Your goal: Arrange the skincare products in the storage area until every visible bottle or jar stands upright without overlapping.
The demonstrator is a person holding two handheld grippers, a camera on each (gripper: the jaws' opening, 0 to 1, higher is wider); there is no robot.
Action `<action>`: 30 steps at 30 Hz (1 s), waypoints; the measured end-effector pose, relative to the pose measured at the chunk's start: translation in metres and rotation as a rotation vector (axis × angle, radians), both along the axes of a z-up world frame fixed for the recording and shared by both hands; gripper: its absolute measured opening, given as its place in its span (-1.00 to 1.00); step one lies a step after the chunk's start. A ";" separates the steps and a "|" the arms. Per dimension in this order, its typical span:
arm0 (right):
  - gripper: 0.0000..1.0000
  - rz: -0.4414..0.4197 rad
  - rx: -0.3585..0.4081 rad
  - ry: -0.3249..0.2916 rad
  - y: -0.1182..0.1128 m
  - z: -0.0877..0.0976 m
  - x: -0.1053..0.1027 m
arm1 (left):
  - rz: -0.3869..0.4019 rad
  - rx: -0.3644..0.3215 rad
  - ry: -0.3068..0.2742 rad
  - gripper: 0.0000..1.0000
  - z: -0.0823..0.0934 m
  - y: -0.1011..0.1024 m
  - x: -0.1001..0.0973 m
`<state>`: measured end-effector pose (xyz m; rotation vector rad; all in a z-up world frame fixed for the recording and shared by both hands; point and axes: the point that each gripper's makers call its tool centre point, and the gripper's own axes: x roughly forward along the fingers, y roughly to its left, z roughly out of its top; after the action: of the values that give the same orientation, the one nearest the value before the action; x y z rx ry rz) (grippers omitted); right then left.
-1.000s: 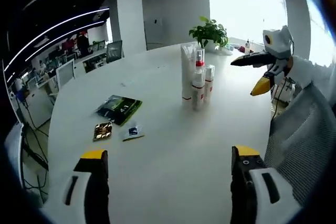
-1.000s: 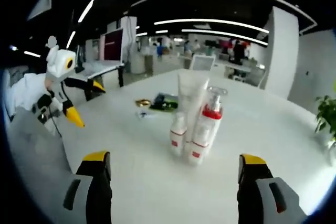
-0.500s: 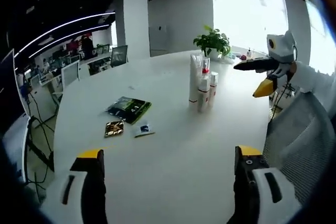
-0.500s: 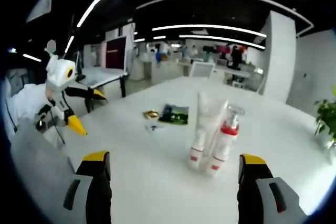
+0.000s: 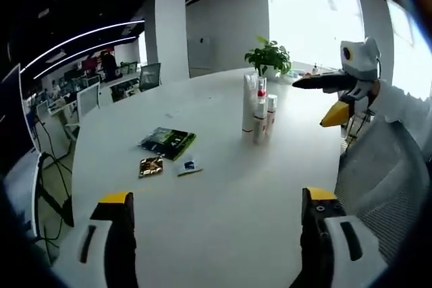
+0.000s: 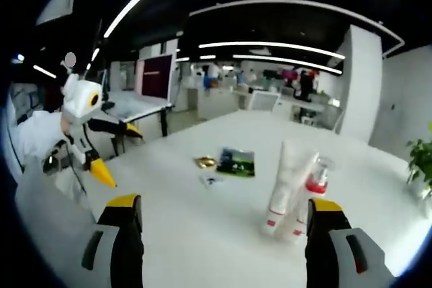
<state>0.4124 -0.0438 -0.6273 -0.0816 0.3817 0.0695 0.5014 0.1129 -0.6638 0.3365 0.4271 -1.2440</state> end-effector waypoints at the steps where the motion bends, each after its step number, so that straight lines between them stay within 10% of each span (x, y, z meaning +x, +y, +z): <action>1: 0.99 0.006 0.001 0.001 0.002 0.000 0.002 | -0.001 -0.002 0.004 0.99 0.000 0.000 -0.001; 30: 0.80 0.044 -0.013 0.044 0.019 -0.035 0.089 | 0.040 -0.015 0.041 0.98 -0.005 0.009 0.008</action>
<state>0.5016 -0.0253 -0.6625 -0.1017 0.4241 0.1126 0.5098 0.1219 -0.6685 0.2887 0.4568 -1.2163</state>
